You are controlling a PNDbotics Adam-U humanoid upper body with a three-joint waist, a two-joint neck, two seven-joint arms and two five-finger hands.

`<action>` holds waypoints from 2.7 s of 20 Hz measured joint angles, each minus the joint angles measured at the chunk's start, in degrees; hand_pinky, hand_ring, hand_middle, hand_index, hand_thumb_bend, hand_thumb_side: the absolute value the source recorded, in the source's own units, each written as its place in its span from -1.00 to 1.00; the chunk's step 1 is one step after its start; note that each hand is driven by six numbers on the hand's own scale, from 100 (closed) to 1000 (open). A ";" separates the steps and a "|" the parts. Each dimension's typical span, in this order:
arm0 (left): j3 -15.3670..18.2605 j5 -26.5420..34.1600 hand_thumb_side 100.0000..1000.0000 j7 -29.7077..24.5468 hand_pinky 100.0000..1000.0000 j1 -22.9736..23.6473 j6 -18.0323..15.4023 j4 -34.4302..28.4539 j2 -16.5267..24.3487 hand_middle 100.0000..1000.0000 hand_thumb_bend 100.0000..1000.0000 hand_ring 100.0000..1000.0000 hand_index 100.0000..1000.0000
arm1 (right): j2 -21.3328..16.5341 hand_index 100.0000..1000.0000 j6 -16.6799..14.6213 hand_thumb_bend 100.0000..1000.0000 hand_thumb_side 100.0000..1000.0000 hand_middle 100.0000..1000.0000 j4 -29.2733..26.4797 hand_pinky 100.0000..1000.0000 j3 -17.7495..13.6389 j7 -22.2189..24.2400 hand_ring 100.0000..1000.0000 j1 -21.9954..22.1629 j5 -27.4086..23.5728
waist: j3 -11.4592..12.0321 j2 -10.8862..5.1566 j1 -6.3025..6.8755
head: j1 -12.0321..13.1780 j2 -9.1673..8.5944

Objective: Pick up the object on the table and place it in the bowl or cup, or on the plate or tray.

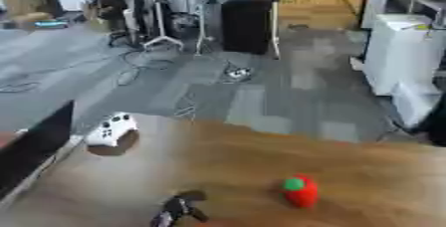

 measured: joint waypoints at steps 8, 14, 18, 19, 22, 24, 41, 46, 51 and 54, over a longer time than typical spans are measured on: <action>-0.02 0.00 -0.20 -0.13 1.00 0.00 0.06 0.01 0.00 0.38 0.53 -0.02 0.42 | 0.00 0.44 -0.08 -1.00 -0.26 -0.01 0.20 0.83 0.02 0.25 0.46 -0.06 0.06 | 0.01 0.00 -0.10 | -0.89 6.14; -0.02 -0.03 -0.14 -0.15 1.00 -0.30 0.08 0.04 0.27 0.38 0.58 -0.02 0.43 | 0.00 0.44 -0.11 -1.00 -0.26 -0.01 0.20 0.83 0.02 0.29 0.46 -0.06 0.06 | -0.12 0.01 -0.20 | -1.86 7.95; -0.04 -0.64 -0.10 -0.62 1.00 -1.05 0.56 0.13 1.62 0.39 0.59 -0.01 0.43 | 0.00 0.44 -0.09 -1.00 -0.26 -0.01 0.20 0.83 0.01 0.30 0.46 -0.06 0.06 | -0.31 0.01 -0.16 | -1.90 8.16; -0.04 -0.91 -0.09 -0.79 1.00 -1.31 0.73 0.11 2.26 0.39 0.59 -0.01 0.43 | 0.00 0.44 -0.08 -1.00 -0.26 -0.01 0.20 0.83 0.02 0.31 0.46 -0.06 0.06 | -0.34 0.01 -0.15 | -1.90 8.16; -0.04 -2.07 -0.08 -1.39 1.00 -1.96 1.38 -0.24 4.13 0.38 0.60 -0.02 0.43 | 0.00 0.43 -0.06 -1.00 -0.27 -0.01 0.20 0.83 0.02 0.33 0.46 -0.06 0.06 | -0.63 0.01 0.02 | -1.90 8.18; -0.12 -2.37 -0.06 -1.70 1.00 -2.86 1.91 -0.73 5.49 0.36 0.61 -0.03 0.43 | 0.00 0.43 0.02 -1.00 -0.27 -0.01 0.20 0.83 0.04 0.42 0.46 -0.04 0.06 | -0.72 -0.01 0.06 | -1.90 8.21; -2.74 0.55 0.15 -8.84 1.00 -13.72 6.88 -1.70 23.18 0.40 0.83 0.44 0.32 | -0.03 0.43 -0.14 -1.00 -0.27 -0.02 0.90 0.84 1.07 1.48 0.46 -0.04 0.26 | -2.52 -0.21 0.87 | -1.87 9.25; -3.50 4.77 0.20 -10.28 1.00 -16.61 6.35 1.65 24.59 0.38 0.87 0.43 0.31 | 0.01 0.43 -0.22 -1.00 -0.27 -0.02 1.13 0.84 1.29 1.91 0.46 -0.43 0.51 | -3.11 -0.21 0.72 | -1.87 9.34; -4.43 9.86 0.21 -11.20 1.00 -18.93 5.22 5.40 24.62 0.37 0.88 0.37 0.31 | 0.04 0.43 -0.38 -1.00 -0.27 -0.02 1.24 0.84 1.44 2.10 0.46 -0.47 0.52 | -3.47 -0.20 0.71 | -1.85 9.79; -5.00 11.16 0.20 -12.17 1.00 -20.19 4.67 7.74 24.57 0.36 0.88 0.29 0.32 | 0.05 0.43 -0.39 -1.00 -0.27 -0.02 1.24 0.84 1.46 2.13 0.46 -0.50 0.52 | -3.67 -0.18 0.71 | -1.61 9.79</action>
